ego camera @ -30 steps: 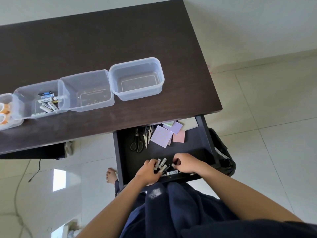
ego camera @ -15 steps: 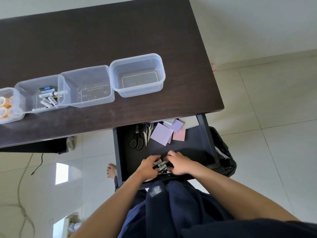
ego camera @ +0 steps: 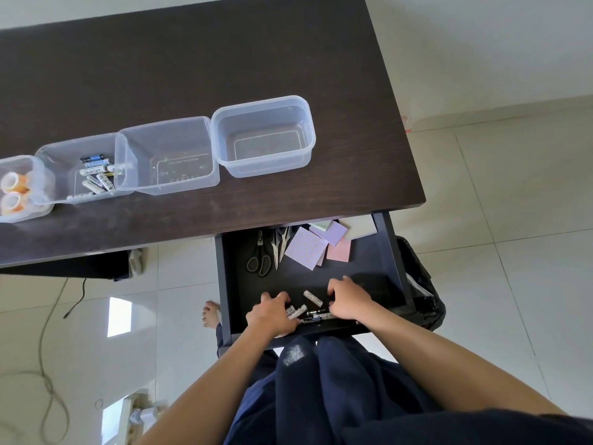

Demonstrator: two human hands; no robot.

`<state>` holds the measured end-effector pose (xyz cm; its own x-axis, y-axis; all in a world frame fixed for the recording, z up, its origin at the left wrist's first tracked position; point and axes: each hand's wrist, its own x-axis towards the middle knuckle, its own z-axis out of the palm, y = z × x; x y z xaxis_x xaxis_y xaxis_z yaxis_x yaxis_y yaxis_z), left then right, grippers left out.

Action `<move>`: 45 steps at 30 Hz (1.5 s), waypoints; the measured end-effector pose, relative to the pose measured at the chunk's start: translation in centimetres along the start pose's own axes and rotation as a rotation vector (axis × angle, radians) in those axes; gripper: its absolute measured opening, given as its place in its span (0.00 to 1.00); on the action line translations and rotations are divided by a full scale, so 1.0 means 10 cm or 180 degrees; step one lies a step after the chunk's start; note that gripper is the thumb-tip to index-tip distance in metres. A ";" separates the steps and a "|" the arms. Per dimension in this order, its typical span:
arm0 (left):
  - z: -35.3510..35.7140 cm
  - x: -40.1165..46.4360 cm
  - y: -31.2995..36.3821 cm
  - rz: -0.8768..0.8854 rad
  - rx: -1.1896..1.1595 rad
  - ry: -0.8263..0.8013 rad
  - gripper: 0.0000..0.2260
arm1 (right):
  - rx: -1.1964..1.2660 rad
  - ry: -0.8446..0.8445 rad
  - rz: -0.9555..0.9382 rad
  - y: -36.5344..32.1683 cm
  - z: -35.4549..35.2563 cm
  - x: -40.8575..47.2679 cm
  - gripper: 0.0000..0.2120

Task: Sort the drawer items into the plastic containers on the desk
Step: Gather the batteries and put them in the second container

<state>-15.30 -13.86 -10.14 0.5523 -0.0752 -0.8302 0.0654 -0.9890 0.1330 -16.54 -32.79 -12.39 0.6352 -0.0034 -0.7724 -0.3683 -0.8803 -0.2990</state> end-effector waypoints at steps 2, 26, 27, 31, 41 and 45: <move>0.00 0.02 0.01 0.0011 0.0058 -0.0109 0.27 | -0.0136 -0.0142 -0.0139 -0.03 0.01 0.00 0.15; 0.08 0.12 0.01 0.0580 -0.0442 -0.0461 0.14 | -0.0567 -0.0610 -0.0768 -0.17 0.09 0.05 0.16; 0.08 0.13 0.00 0.0533 -0.0449 -0.0415 0.13 | -0.0594 -0.0620 -0.0767 -0.17 0.09 0.06 0.14; 0.07 0.16 0.00 0.0440 -0.0379 -0.0451 0.13 | -0.0683 -0.0609 -0.0850 -0.17 0.11 0.07 0.11; 0.05 0.14 0.02 0.0577 -0.0139 -0.0525 0.13 | -0.0524 -0.0833 -0.0796 -0.22 0.07 0.11 0.12; 0.02 0.12 0.02 0.0658 -0.0064 -0.0529 0.12 | -0.0459 -0.1029 -0.0709 -0.24 0.14 0.08 0.13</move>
<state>-14.74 -14.17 -11.22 0.4117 -0.2968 -0.8616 -0.0171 -0.9478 0.3183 -16.06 -30.02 -13.04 0.4343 0.3234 -0.8407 -0.1325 -0.9002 -0.4148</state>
